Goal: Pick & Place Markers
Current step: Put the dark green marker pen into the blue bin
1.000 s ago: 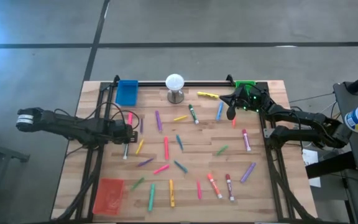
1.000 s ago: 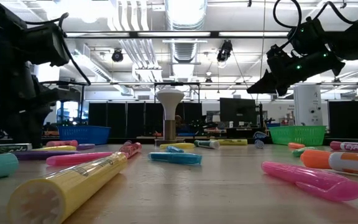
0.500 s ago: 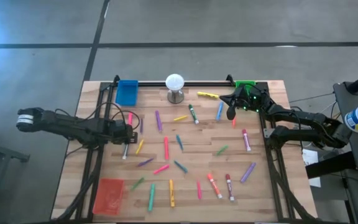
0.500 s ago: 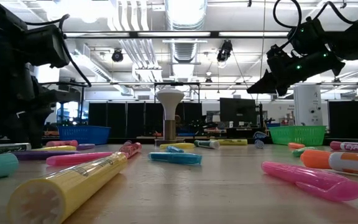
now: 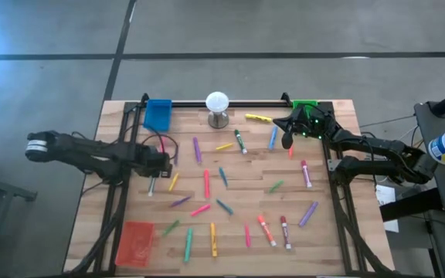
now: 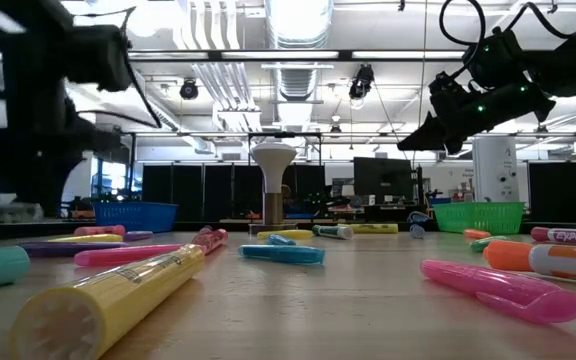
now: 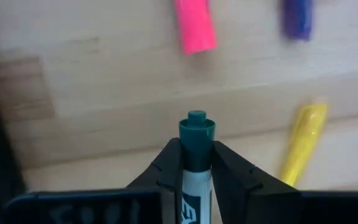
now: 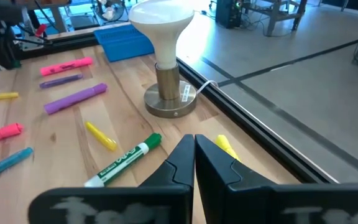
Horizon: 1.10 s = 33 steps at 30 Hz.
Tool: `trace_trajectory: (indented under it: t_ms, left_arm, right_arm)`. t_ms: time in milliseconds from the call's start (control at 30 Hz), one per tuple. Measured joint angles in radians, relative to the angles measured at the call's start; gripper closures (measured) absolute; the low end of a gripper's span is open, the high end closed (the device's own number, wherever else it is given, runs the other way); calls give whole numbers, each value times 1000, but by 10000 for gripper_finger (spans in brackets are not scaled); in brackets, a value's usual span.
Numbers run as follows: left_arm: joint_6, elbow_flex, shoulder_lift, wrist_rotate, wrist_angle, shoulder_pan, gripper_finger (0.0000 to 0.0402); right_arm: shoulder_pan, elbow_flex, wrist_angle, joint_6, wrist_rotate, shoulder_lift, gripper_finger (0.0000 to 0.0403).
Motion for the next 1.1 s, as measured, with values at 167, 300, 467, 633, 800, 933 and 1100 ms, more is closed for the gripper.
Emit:
trace_trajectory:
  t_ms: [167,300,467,633,800,933,1100]
  left_arm:
    - [65,186,3,-42,-130,32,344]
    - [171,308,8,-119,-136,120,344]
    - [436,407,37,-157,-103,339,345]
    - [768,474,125,-123,7,625,345]
    - [1004,526,266,-102,127,852,346]
    - [1104,536,369,-101,240,950,346]
    - [1155,527,477,-106,332,1001,346]
  right_arm:
    - [0,-1,0,0,0,0,394]
    - [0,-2,0,0,0,0,394]
    - [0,-3,0,-6,0,0,394]
    - [0,-4,0,-10,0,0,394]
    - [0,-4,0,-13,0,0,394]
    - [0,-4,0,-14,0,0,394]
    - [0,-4,0,-16,0,0,394]
